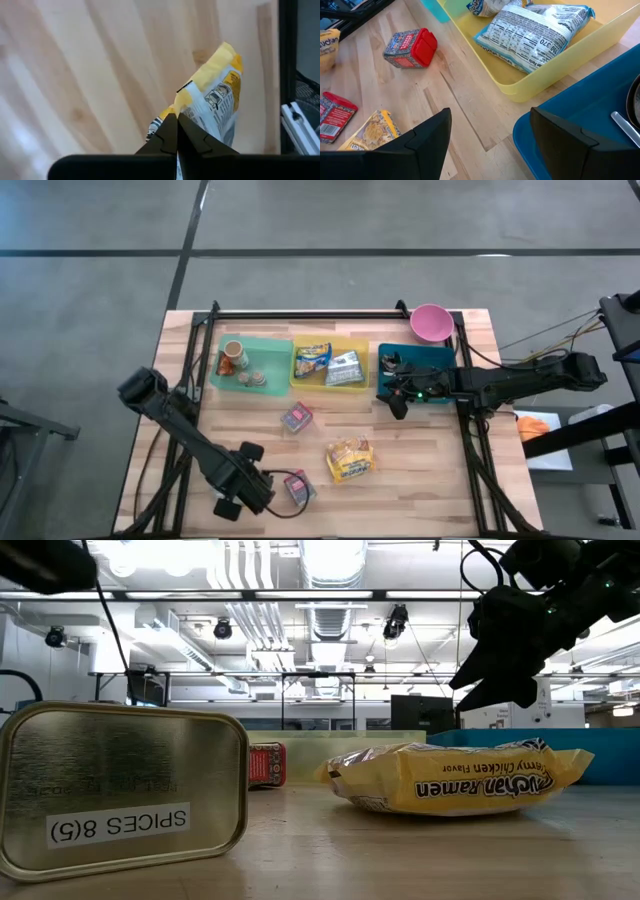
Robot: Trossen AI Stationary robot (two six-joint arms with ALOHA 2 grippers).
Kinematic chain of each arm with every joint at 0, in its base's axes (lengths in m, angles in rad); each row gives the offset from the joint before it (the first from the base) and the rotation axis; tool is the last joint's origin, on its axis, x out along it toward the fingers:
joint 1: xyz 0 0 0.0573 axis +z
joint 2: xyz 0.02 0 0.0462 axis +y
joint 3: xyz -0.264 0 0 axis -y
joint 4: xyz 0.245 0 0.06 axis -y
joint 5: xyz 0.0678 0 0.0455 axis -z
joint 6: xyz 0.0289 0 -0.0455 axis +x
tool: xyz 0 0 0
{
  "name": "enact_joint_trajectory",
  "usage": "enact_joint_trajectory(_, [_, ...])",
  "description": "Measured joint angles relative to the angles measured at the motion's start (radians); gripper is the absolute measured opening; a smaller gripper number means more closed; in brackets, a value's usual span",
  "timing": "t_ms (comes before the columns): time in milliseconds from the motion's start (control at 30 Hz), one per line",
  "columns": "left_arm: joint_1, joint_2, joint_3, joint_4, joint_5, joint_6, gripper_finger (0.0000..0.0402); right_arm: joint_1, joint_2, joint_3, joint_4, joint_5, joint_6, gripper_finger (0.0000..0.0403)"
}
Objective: Pick & Place Food Item
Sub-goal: Put the yellow noodle pack into the yellow bin
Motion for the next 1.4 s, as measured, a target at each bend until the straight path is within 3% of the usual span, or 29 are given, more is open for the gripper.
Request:
enact_joint_trajectory(467, [0.083,-0.159,0.008,-0.164,-0.184,0.009,0.0000,0.000,0.000,0.000,0.000,0.000,0.000,0.0265])
enact_joint_trajectory(900, [0.147,-0.365,0.007,-0.175,-0.550,-0.009,0.0000,0.000,0.000,0.000,0.000,0.000,0.000,0.0265])
enact_joint_trajectory(1100, [0.208,-0.400,0.007,-0.107,-0.728,-0.062,0.0000,0.000,0.000,0.000,0.000,0.000,0.000,0.0265])
enact_joint_trajectory(1400, [0.454,-0.400,0.007,0.133,-0.758,0.022,0.0000,0.000,0.000,0.000,0.000,0.000,0.000,0.0265])
